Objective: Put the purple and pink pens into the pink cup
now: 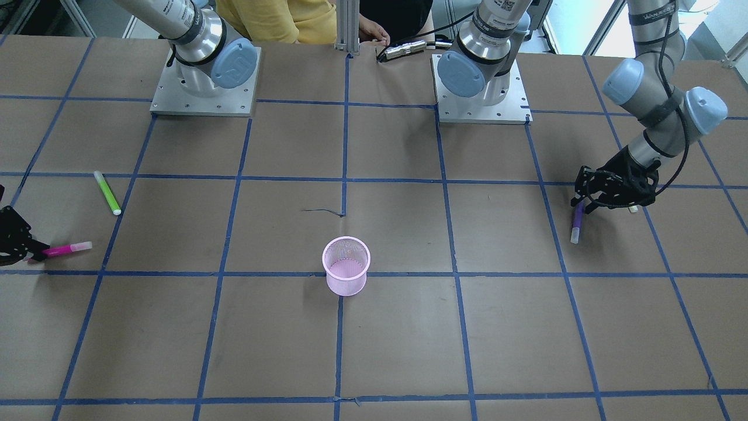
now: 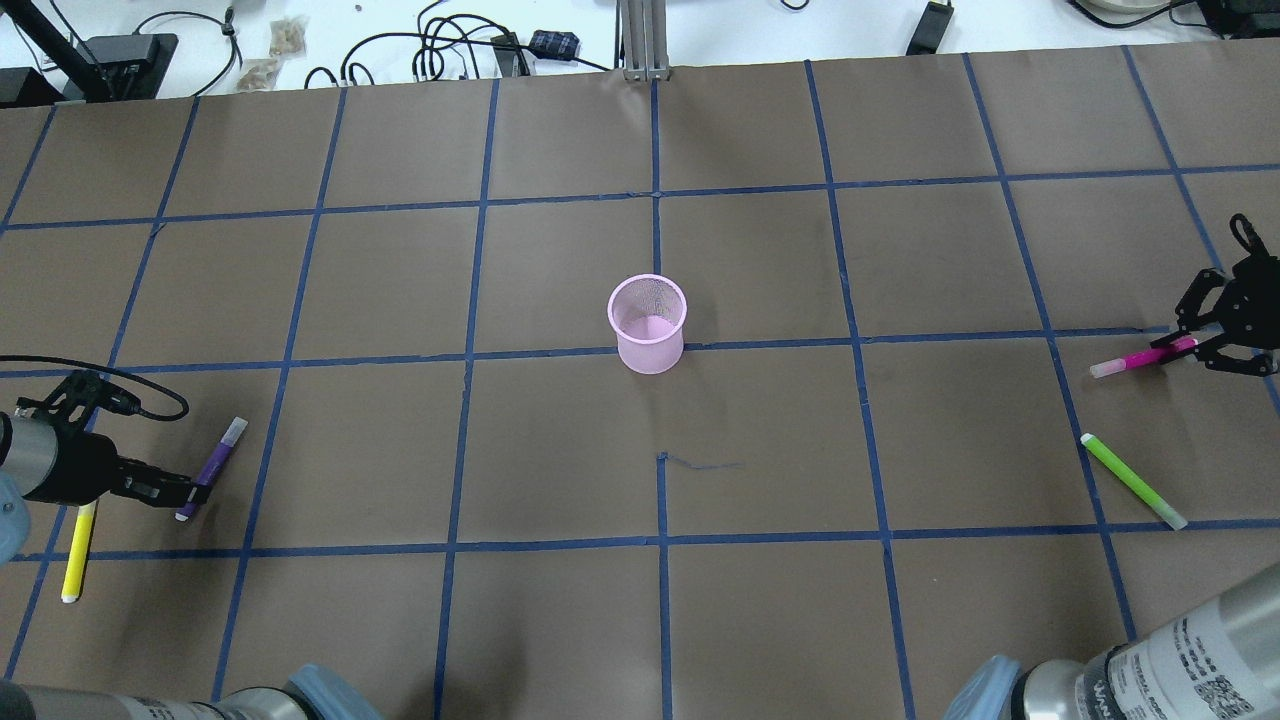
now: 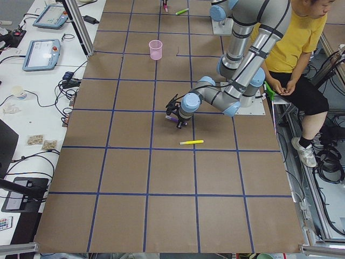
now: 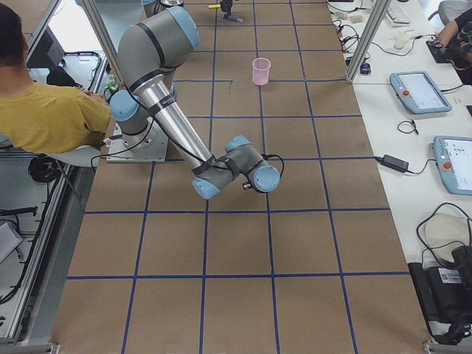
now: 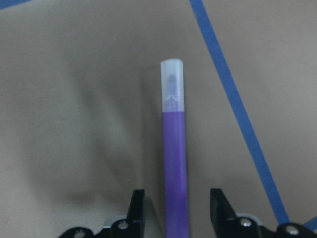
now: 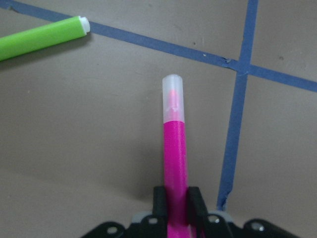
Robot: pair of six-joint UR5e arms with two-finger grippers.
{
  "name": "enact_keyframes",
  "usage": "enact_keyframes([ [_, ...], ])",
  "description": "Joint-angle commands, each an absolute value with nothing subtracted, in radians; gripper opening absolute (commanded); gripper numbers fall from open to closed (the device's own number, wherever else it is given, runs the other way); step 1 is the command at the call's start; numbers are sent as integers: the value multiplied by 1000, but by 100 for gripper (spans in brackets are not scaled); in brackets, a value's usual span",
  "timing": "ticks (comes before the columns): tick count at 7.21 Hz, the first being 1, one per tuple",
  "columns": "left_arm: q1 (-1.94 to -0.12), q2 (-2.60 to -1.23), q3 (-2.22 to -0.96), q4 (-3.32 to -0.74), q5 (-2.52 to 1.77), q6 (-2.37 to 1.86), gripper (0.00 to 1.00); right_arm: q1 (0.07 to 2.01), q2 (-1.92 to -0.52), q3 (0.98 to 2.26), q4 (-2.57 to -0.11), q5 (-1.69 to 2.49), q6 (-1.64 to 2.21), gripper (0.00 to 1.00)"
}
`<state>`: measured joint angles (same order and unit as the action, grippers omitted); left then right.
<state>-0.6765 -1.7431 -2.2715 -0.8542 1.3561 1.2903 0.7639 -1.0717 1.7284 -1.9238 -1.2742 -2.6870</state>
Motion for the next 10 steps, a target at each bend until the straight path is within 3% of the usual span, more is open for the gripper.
enact_keyframes([
  [1, -676, -1752, -2272, -854, 1356, 1290, 36, 765, -1139, 1727, -1913, -1289, -2625, 12],
  [3, -676, -1752, -2269, -854, 1358, 1290, 0, 810, -1248, 1732, -1902, -1290, -2537, 12],
  [5, -687, -1723, -2229, -853, 1368, 1273, 0, 906, -1330, 1724, -1888, -1336, -2403, 12],
  [8, -728, -1672, -2050, -1012, 1379, 1264, 0, 1088, -1463, 1721, -1888, -1413, -2096, 12],
  [10, -848, -1628, -1917, -1154, 1457, 1209, 0, 1219, -1509, 1718, -1885, -1495, -1949, 11],
])
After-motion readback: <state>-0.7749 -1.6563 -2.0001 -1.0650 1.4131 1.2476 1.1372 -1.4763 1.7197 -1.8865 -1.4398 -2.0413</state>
